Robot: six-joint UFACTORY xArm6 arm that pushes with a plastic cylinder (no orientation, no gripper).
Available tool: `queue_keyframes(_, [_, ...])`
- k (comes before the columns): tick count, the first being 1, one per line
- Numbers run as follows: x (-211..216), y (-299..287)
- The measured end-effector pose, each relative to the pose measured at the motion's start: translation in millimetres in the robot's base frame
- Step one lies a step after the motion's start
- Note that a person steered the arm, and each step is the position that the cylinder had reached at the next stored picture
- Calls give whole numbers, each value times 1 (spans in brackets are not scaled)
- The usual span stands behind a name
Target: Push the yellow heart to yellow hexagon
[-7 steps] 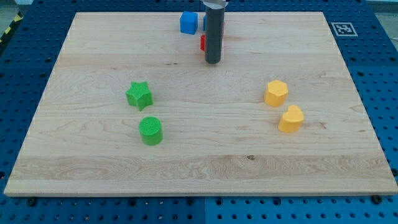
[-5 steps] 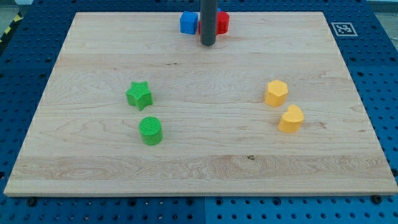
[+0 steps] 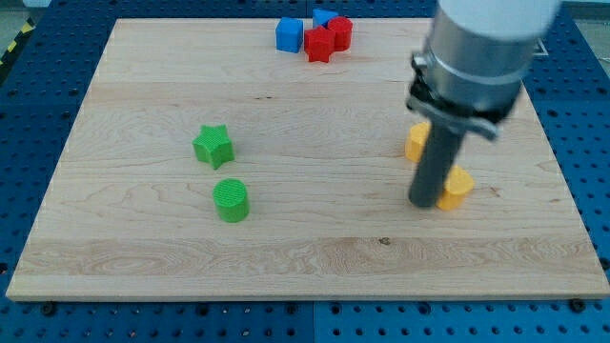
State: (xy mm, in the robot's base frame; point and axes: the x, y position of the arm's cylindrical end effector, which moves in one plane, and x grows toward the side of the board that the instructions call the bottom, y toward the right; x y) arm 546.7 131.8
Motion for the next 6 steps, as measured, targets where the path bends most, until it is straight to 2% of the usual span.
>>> queue_keyframes(1, [30,4])
queue_keyframes(2, [29,6])
queue_keyframes(4, [-17,33])
queue_keyframes(6, [-21,8])
